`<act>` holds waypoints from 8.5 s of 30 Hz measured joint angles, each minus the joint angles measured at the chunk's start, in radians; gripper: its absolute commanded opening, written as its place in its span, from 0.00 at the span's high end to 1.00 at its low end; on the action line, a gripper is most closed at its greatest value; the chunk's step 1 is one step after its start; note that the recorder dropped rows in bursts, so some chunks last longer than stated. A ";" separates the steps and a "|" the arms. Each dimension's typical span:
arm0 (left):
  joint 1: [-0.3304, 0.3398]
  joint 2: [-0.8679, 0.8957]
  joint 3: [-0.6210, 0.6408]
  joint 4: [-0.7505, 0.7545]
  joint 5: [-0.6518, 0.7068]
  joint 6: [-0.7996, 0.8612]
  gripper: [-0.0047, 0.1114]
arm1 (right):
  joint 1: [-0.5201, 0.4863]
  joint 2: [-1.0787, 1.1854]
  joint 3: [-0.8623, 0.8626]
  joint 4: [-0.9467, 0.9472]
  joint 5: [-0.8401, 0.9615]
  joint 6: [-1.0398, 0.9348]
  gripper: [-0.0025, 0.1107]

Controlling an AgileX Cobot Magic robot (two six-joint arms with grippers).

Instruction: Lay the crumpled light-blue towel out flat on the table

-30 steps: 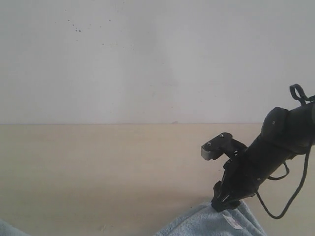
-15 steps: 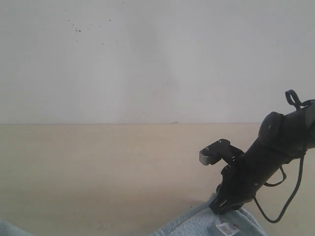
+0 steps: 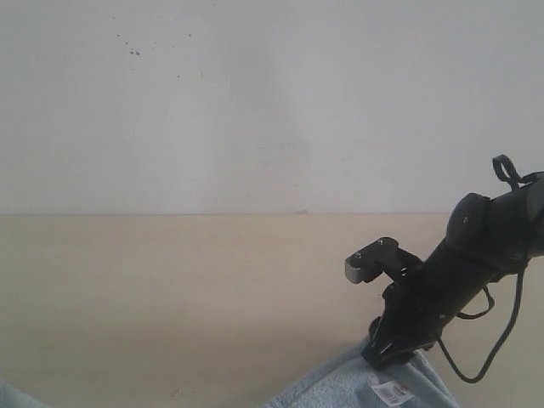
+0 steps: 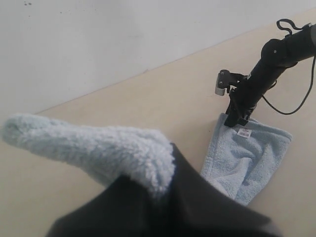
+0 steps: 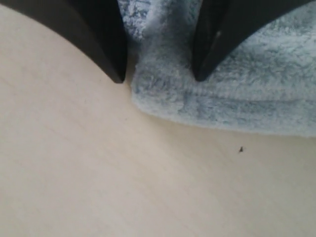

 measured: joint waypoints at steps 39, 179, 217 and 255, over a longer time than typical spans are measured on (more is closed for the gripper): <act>0.000 0.000 0.051 0.000 0.000 0.000 0.92 | 0.020 0.006 -0.087 -0.016 0.049 -0.002 0.58; -0.043 -0.180 0.191 0.278 -0.085 -0.135 0.92 | -0.190 -0.506 -0.253 -0.014 0.412 0.201 0.98; -0.100 0.060 0.488 0.624 -0.365 -0.278 0.92 | -0.089 -0.982 0.061 -0.783 0.290 0.700 0.98; 0.169 1.005 0.211 1.075 -0.894 -0.842 0.55 | -0.093 0.055 -0.663 -0.834 0.145 0.896 0.69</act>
